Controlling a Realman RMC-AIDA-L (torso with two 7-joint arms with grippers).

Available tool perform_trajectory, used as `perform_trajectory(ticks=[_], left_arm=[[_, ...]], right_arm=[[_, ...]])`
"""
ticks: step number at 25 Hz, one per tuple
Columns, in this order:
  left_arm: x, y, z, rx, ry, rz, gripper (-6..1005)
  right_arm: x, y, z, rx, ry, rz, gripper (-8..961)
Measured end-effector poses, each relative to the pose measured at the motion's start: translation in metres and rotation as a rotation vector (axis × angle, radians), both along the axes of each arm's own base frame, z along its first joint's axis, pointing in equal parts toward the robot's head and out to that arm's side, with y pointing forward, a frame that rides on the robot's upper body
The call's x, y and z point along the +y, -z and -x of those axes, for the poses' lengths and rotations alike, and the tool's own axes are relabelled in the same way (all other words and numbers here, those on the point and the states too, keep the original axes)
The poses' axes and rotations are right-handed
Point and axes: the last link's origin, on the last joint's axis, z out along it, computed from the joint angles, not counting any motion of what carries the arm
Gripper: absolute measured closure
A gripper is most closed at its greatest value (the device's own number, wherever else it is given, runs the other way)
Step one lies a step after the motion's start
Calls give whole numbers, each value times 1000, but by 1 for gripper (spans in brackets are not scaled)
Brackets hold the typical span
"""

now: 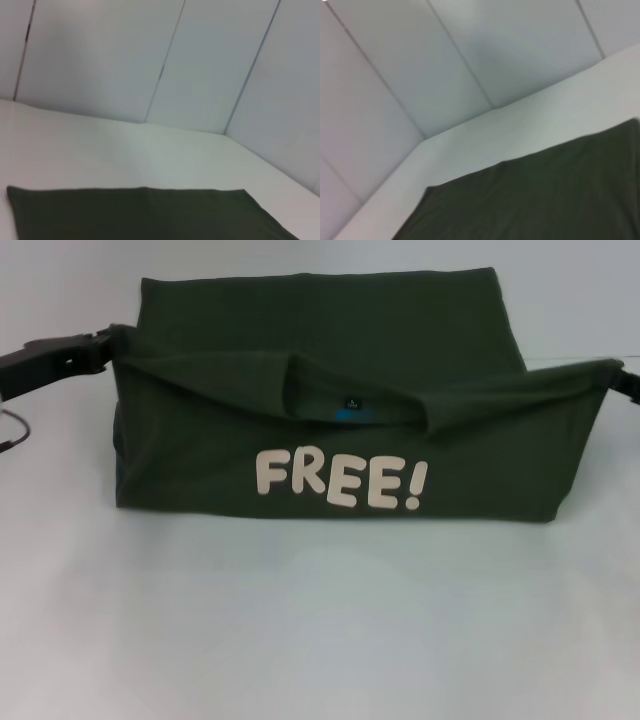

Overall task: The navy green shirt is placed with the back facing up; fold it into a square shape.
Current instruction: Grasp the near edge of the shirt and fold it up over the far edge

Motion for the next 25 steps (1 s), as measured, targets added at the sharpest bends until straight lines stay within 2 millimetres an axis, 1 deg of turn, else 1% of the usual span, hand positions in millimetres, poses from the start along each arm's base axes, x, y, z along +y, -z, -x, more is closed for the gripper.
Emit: perform_trajectory(ticks=[6, 9, 13, 15, 19, 25], left_arm=[[23, 17, -18, 57, 13, -84, 929], [32, 19, -25, 72, 24, -143, 929], [40, 19, -31, 88, 33, -212, 930], [42, 21, -32, 102, 33, -237, 930], [41, 34, -30, 136, 19, -267, 931], [30, 59, -23, 201, 6, -278, 930]], right_arm=[[34, 9, 12, -92, 23, -55, 909], [48, 12, 20, -137, 32, -80, 909], [62, 16, 28, -177, 47, -110, 909], [66, 21, 29, -194, 57, -121, 909], [68, 36, 28, -224, 82, -131, 909], [65, 58, 25, -266, 114, -142, 910]])
